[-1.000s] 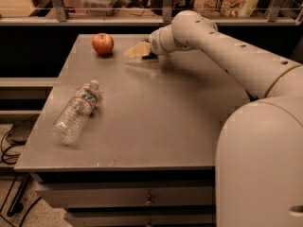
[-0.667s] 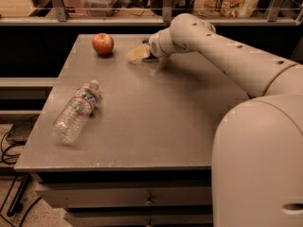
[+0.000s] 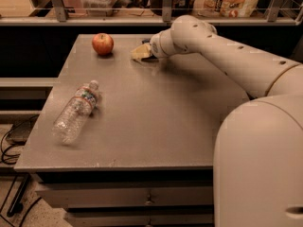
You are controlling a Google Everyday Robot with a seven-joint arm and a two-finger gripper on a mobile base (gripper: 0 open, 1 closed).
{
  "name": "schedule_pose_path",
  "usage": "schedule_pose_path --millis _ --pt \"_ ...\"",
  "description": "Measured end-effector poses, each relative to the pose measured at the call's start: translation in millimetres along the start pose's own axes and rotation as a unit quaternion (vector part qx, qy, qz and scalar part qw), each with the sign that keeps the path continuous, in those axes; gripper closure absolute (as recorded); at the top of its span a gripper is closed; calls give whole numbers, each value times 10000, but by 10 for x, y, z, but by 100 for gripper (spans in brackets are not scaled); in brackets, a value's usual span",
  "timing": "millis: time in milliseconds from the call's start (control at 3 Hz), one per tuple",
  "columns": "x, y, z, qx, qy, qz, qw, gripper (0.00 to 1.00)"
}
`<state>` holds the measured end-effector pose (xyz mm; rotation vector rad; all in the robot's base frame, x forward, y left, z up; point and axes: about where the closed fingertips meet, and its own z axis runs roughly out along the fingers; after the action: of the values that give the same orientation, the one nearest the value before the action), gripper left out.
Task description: Pick rxbar blueberry
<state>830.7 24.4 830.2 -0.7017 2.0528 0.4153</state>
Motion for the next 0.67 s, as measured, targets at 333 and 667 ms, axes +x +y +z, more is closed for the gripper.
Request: schedule_pose_path --millis 333,667 --pt "-26 1 -16 0 0 0 10000 74" --pt "-61 1 -39 0 -2 0 10000 97"
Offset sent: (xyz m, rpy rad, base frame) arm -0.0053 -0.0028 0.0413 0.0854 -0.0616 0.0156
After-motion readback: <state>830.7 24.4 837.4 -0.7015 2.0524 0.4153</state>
